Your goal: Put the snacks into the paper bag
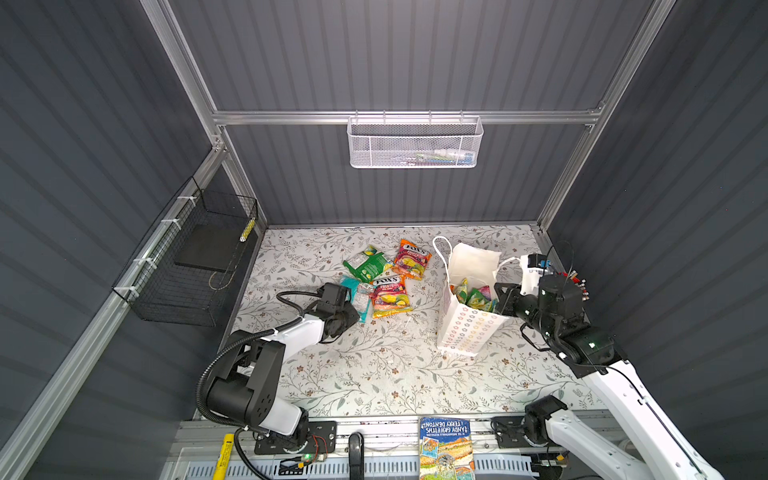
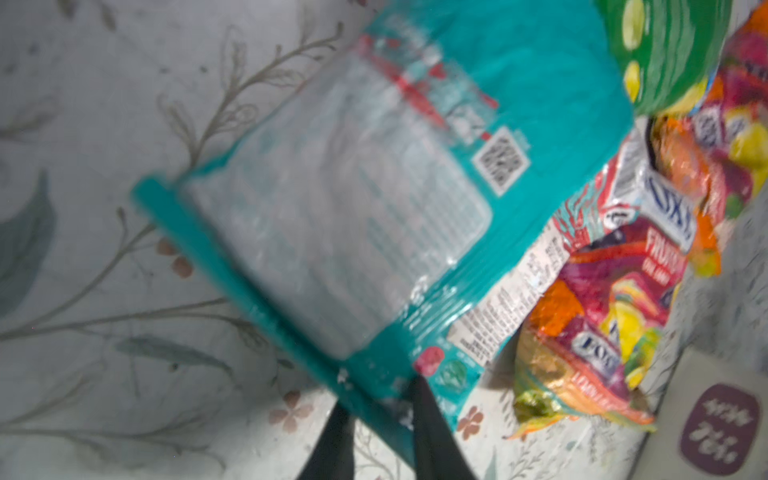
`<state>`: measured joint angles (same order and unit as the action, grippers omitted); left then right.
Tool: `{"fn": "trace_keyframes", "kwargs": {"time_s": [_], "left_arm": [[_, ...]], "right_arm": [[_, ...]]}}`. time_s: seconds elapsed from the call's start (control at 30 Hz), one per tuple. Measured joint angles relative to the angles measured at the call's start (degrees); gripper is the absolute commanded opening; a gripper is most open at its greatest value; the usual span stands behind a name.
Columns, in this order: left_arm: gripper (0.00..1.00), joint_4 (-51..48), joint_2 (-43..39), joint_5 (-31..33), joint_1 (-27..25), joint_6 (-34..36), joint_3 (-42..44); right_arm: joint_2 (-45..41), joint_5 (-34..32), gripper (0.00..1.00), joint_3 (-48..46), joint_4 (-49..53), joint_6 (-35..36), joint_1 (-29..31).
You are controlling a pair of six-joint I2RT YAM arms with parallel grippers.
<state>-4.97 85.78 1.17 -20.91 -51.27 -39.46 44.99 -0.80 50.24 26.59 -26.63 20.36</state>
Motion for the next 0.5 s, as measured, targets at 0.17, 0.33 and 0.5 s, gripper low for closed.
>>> {"fn": "trace_keyframes", "kwargs": {"time_s": [0.17,0.33,0.5], "left_arm": [[0.0,-5.68,-4.2,2.03,0.0,1.95,-2.86],[0.0,-11.87,-12.52,3.61,0.0,5.35,-6.62],[0.0,-18.78,-20.59,4.09,0.0,9.09,-11.72]], "right_arm": [[-0.17,0.0,0.0,0.0,0.02,0.11,0.0],[-0.28,-0.04,0.0,-0.04,0.02,0.11,0.0],[-0.28,-0.28,0.0,-0.04,0.02,0.11,0.0]]}}
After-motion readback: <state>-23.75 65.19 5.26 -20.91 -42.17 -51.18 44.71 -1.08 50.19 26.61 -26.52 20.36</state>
